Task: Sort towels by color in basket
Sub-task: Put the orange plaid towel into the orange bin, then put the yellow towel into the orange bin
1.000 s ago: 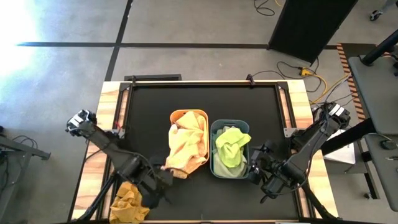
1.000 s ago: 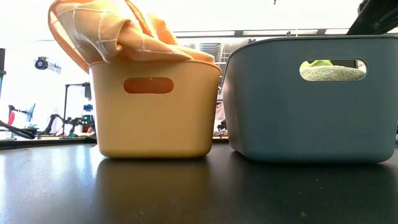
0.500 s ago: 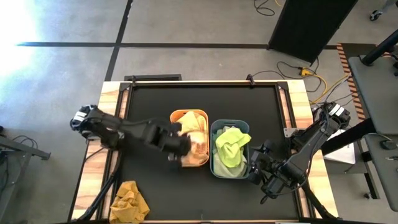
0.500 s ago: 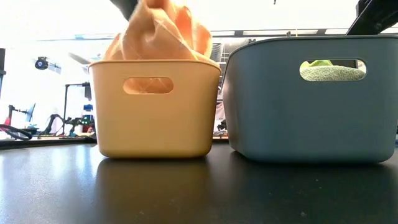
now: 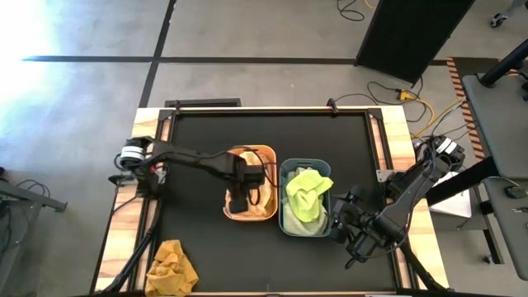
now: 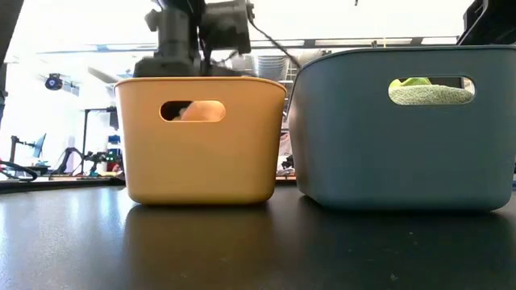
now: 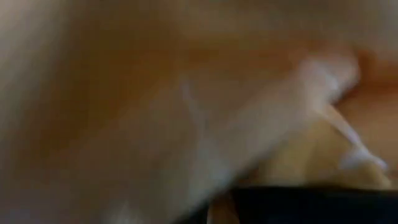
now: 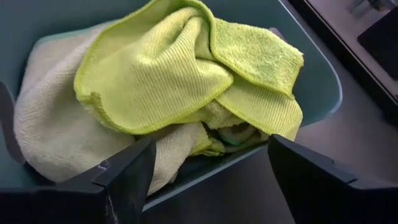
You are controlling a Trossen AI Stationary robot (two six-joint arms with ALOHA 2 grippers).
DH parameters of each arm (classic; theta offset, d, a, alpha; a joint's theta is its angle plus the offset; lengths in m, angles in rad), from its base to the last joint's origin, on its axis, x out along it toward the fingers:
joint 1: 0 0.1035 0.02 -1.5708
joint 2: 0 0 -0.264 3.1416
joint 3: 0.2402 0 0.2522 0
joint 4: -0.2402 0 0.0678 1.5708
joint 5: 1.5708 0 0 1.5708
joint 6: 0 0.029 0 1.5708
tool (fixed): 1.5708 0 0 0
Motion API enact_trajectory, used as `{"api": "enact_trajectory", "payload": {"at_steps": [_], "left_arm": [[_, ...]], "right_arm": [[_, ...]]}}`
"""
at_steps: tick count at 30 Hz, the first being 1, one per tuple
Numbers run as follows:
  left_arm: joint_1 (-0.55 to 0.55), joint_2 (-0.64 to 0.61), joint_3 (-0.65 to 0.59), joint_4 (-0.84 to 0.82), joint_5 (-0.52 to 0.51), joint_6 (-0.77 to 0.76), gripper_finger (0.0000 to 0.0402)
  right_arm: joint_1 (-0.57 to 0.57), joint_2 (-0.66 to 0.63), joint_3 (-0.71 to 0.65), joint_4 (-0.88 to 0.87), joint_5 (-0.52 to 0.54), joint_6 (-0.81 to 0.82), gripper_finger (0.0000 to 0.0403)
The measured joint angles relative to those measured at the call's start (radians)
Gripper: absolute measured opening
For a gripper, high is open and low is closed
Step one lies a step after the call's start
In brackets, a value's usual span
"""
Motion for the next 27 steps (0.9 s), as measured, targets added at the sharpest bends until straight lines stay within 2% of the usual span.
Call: {"api": "enact_trajectory", "payload": {"at_steps": [5,9,18,22,27], "left_arm": [[-0.004,0.074,-0.002,0.020,0.000,0.032,0.0038],[-0.007,0.110,0.056,-0.002,-0.006,0.049,0.0041],[-0.054,0.067,0.261,-0.252,-0.064,0.002,0.0088],[-0.119,0.040,0.360,-0.385,-0.077,-0.065,0.0096],[-0.287,-0.039,0.448,-0.436,-0.201,-0.226,0.0094]], "right_arm": [[0.000,0.000,-0.015,0.002,0.000,0.014,0.0295],[0.000,0.000,-0.020,0.001,0.000,0.043,0.0290],[0.000,0.000,-0.025,0.001,-0.011,0.070,0.0304],[0.000,0.000,-0.027,0.002,-0.008,0.083,0.0313],[0.000,0.000,-0.033,0.002,-0.007,0.109,0.0321]]}}
